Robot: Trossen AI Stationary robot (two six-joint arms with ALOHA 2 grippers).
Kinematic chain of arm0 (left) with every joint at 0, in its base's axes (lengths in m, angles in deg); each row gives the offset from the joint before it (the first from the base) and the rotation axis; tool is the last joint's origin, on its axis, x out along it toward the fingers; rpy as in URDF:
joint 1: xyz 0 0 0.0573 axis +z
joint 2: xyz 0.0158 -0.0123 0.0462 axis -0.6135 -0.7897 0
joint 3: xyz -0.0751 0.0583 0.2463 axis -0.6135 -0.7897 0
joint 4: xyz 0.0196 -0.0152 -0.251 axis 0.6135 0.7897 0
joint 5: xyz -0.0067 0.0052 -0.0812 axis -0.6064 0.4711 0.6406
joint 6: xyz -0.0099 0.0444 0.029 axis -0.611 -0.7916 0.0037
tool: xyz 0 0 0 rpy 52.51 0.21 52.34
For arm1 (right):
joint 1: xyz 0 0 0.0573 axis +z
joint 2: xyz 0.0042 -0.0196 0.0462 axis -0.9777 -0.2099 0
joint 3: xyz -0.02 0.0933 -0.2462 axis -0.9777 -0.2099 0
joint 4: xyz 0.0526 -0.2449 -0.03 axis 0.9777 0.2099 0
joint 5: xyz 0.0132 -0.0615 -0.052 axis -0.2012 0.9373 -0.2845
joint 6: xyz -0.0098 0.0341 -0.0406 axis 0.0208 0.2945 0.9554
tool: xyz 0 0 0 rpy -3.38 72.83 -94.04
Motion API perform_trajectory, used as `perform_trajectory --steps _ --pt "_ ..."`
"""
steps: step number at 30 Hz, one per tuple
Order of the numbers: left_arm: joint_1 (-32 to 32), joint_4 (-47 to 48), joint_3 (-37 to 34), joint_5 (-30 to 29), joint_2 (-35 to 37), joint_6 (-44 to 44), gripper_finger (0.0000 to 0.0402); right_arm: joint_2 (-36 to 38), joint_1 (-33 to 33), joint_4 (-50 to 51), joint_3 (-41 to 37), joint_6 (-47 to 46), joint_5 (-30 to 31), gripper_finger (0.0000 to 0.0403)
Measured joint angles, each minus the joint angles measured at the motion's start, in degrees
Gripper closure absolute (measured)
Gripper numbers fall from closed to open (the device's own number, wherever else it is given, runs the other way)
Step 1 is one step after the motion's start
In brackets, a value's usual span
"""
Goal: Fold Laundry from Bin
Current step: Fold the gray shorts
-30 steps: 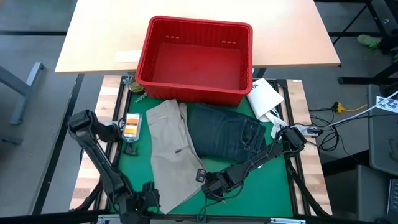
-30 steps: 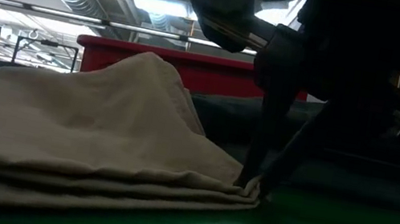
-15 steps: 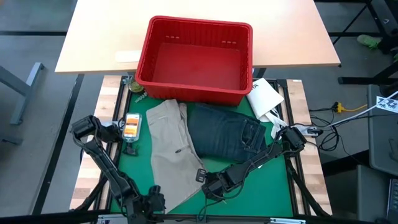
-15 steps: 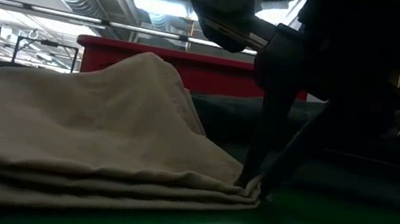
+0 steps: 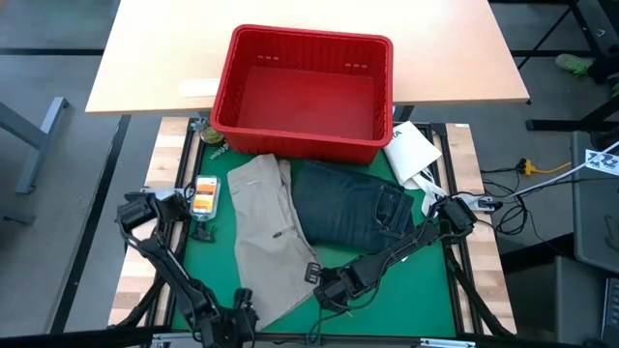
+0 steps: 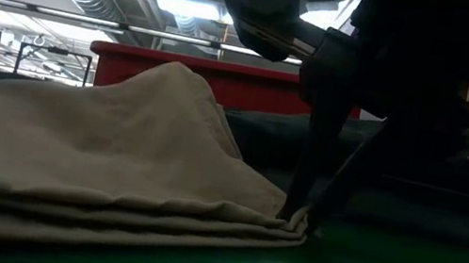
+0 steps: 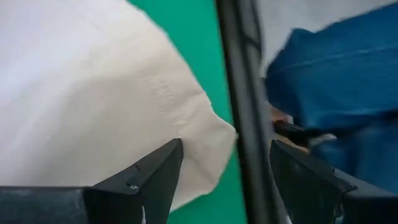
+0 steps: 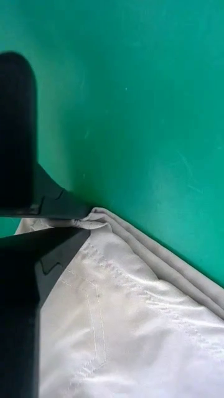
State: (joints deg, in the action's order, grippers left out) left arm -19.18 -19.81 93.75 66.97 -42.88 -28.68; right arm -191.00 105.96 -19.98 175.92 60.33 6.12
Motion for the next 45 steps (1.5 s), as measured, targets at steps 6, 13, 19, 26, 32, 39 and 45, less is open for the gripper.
perform_trajectory --steps 6,13,19,26,32,39,45 --pt "0.2 -0.28 0.19 -4.17 -2.23 1.76 0.0161 0.02 0.0 0.0 0.0 0.0 0.0 0.0381" --pt "0.45 2.98 0.28 -4.36 -2.33 11.21 0.0176 0.02 0.0 0.0 0.0 -0.02 0.0 0.0381" --pt "0.51 4.58 0.14 -4.38 -2.29 13.25 0.0269 0.07 0.09 -0.02 0.02 -3.46 -0.95 0.0381" --pt "-0.01 4.28 0.0 -3.46 -1.47 18.79 0.0391 0.11 0.55 0.02 0.25 -9.61 -2.01 0.0382" --pt "-1.27 5.51 -0.36 -1.54 3.3 18.84 0.0398 0.11 1.99 1.76 3.97 -12.55 -4.35 0.0382" --pt "-2.11 5.41 -0.25 -2.86 8.48 18.84 0.0399 0.11 2.83 8.97 12.91 -12.4 -4.23 0.0382" --pt "-2.33 5.08 -0.15 -2.59 8.85 18.85 0.0393 0.09 2.71 12.66 15.37 -12.07 -2.1 0.0382"
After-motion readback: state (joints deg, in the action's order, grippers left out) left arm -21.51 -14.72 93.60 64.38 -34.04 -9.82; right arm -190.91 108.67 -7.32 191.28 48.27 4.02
